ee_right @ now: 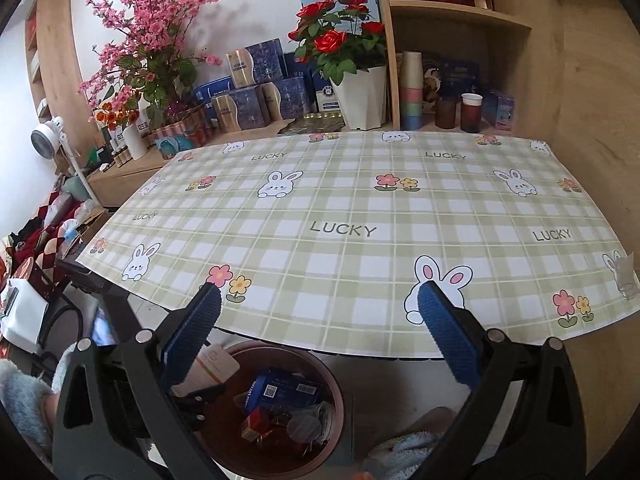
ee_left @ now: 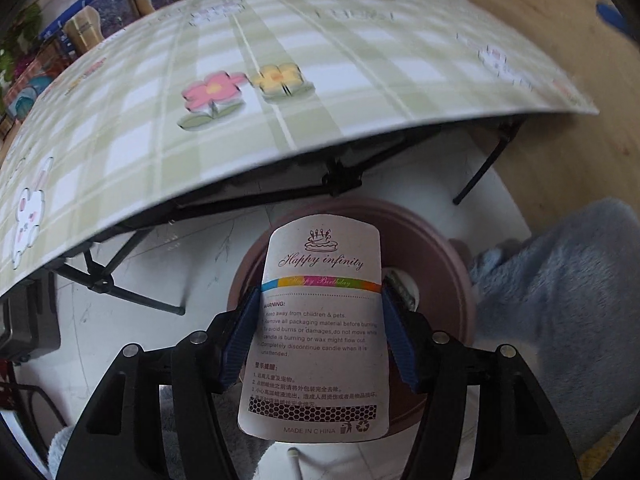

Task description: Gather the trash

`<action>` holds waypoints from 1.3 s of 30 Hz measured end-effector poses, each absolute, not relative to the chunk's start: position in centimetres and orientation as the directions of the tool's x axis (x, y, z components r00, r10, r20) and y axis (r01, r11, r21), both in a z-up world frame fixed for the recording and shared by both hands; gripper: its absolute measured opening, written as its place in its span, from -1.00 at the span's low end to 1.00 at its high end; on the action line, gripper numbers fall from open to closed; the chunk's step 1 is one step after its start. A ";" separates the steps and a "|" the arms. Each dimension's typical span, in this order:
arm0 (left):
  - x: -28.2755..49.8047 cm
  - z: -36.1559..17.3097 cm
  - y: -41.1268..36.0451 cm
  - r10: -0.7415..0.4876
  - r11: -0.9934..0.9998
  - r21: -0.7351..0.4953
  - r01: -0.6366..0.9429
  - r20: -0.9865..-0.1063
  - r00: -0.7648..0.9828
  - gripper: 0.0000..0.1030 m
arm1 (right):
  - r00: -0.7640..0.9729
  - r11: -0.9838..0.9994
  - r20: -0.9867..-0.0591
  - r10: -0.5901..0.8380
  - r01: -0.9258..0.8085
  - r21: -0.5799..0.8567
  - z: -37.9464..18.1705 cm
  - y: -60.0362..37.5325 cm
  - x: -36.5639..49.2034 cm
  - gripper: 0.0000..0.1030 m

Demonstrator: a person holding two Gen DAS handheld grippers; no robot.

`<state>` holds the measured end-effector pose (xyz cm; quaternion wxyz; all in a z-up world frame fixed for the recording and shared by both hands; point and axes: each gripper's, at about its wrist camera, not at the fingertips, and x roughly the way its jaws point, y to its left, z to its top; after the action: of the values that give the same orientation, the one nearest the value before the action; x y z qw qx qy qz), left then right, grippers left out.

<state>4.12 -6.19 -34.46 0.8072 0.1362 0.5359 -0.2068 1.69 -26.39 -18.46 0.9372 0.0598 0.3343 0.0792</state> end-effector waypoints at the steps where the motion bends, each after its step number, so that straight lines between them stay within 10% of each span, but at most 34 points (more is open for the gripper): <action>1: 4.1 -35.2 -6.5 -0.172 0.873 0.012 0.488 -0.928 0.330 0.17 | 0.766 0.980 -0.615 0.187 -0.105 0.167 -18.4 -26.5 1.5 0.89; 11: 4.7 -36.4 -7.2 -0.185 0.869 -0.004 0.494 -0.929 0.319 0.54 | 0.767 0.983 -0.618 0.170 -0.088 0.161 -18.1 -27.0 1.0 0.89; 26: 2.6 -11.9 -0.7 -0.252 0.944 0.066 0.324 -0.490 0.835 0.88 | 0.816 0.992 -0.565 0.124 -0.115 0.050 -12.1 -25.2 0.5 0.89; 39: 0.2 -4.2 1.0 -0.184 0.972 0.064 0.226 -0.387 0.904 0.88 | 0.849 0.991 -0.512 0.132 -0.129 0.041 -7.4 -24.0 -0.4 0.89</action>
<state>0.15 1.05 -4.24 0.9741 0.0539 0.1927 -0.1054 -0.41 -24.05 -7.40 0.9614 0.0026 0.2667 0.0680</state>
